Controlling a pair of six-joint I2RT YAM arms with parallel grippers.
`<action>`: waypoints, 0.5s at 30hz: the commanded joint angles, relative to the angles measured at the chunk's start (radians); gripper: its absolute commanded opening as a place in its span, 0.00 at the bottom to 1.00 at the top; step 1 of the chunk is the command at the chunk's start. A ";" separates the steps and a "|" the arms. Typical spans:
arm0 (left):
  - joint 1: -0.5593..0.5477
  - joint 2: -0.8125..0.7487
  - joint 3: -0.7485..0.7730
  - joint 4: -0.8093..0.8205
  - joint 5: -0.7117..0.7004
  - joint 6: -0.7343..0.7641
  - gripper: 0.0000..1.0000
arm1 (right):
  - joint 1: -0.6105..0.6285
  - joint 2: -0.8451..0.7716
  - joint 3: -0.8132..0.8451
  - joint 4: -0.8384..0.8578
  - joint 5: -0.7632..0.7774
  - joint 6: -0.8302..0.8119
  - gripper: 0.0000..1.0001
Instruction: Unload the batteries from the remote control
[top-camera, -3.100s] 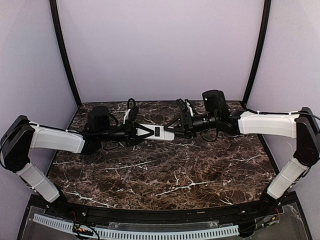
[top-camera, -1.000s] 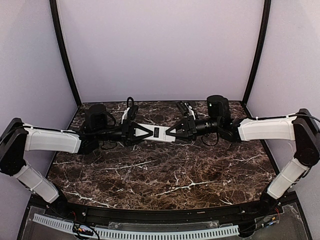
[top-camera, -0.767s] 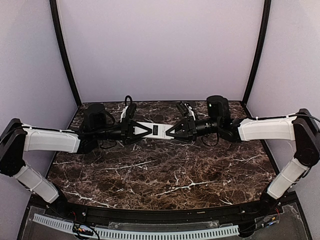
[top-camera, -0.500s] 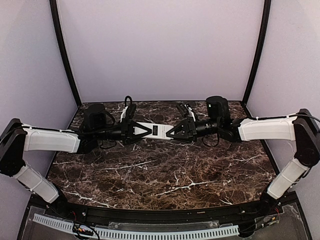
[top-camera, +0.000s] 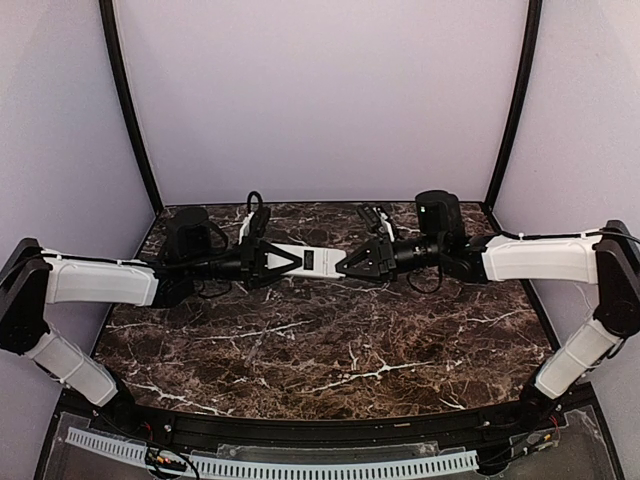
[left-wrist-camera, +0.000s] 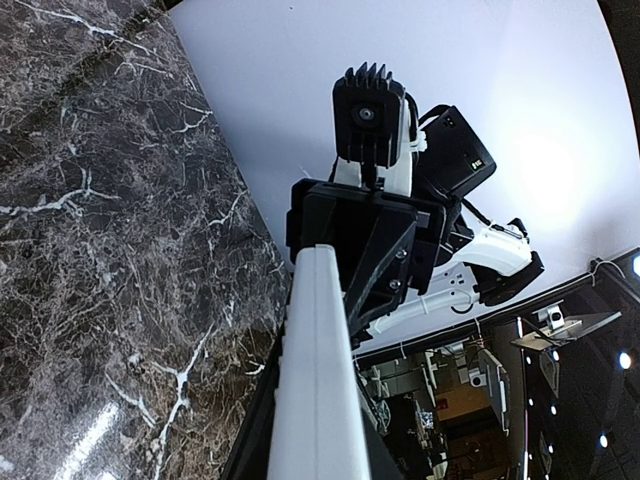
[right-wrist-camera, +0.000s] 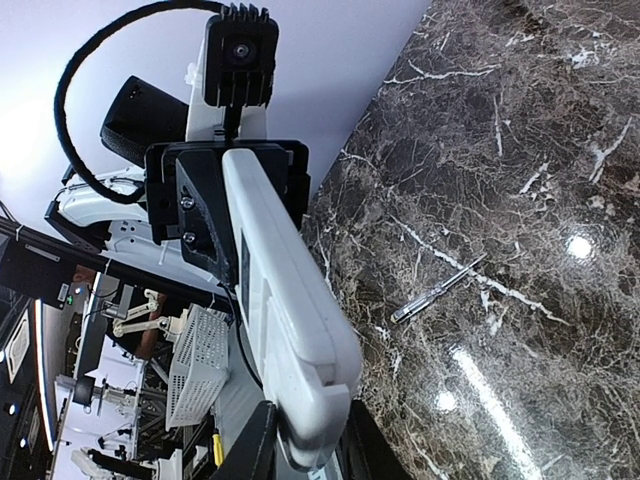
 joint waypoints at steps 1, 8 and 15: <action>0.004 -0.048 -0.014 0.003 0.004 0.021 0.00 | -0.007 -0.030 -0.016 -0.022 0.033 -0.024 0.21; 0.004 -0.050 -0.014 0.000 0.001 0.022 0.00 | -0.008 -0.041 -0.021 -0.033 0.045 -0.030 0.17; 0.004 -0.050 -0.025 0.000 -0.008 0.020 0.00 | -0.007 -0.049 -0.021 -0.031 0.048 -0.028 0.13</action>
